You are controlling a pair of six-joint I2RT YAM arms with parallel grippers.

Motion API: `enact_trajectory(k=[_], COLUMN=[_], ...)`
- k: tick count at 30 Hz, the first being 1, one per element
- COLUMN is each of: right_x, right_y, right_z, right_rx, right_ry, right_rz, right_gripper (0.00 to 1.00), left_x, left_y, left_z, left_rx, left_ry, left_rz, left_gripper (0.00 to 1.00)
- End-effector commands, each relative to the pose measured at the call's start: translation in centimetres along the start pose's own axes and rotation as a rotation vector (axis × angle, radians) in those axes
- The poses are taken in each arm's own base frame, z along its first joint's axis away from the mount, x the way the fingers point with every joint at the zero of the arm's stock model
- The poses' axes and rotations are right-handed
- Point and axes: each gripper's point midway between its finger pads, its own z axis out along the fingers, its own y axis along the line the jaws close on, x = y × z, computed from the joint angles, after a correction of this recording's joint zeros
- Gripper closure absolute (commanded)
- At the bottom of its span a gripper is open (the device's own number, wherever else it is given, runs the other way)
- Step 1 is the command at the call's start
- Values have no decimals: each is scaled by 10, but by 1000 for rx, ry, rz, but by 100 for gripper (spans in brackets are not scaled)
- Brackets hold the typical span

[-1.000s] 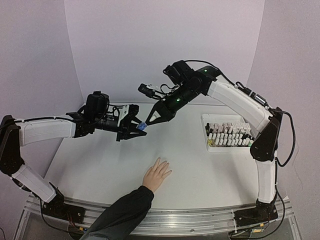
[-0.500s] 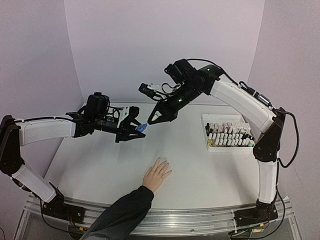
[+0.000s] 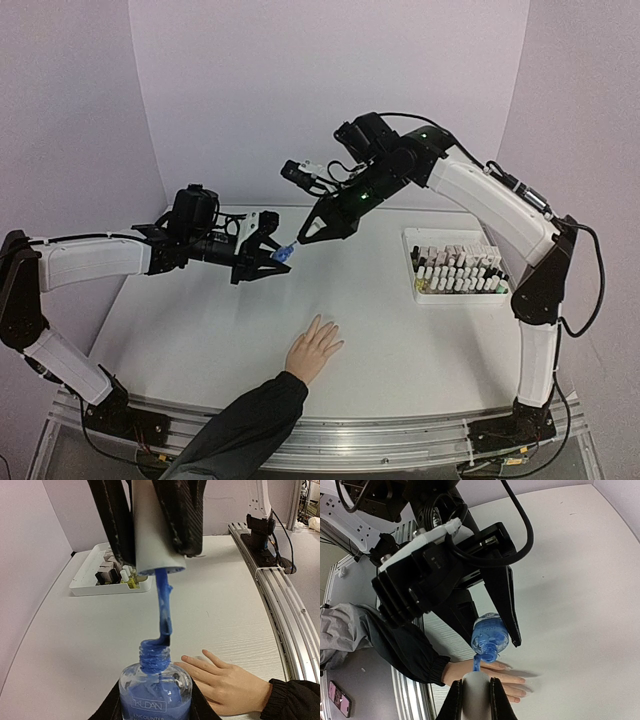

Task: Paint the nails
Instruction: Open the cap of the nail polish bottle.

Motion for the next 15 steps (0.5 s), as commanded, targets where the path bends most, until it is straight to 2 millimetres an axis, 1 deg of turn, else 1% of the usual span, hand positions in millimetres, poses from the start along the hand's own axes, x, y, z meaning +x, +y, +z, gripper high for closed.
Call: enact_trajectory(k=[1,6,11,15], right_x=[-6,-5,-10,-10], right_y=[7,0,3,5], right_z=[-23,-32,-39,-38], right_rx=[51,82,81,66], right_ry=[-31,-36,-59,-62], right_rz=[-15,23,30,46], right_gripper=[100,100,100,100], left_x=[-15,-13,-14,-19], left_y=[5,4,3,6], left_z=[-6,-7,-6,-6], left_rx=[-37,-33,-26,-38], left_ry=[-38,-33,-38,-55], left_rz=[39,45,44,35], left_gripper=[100,100,100,100])
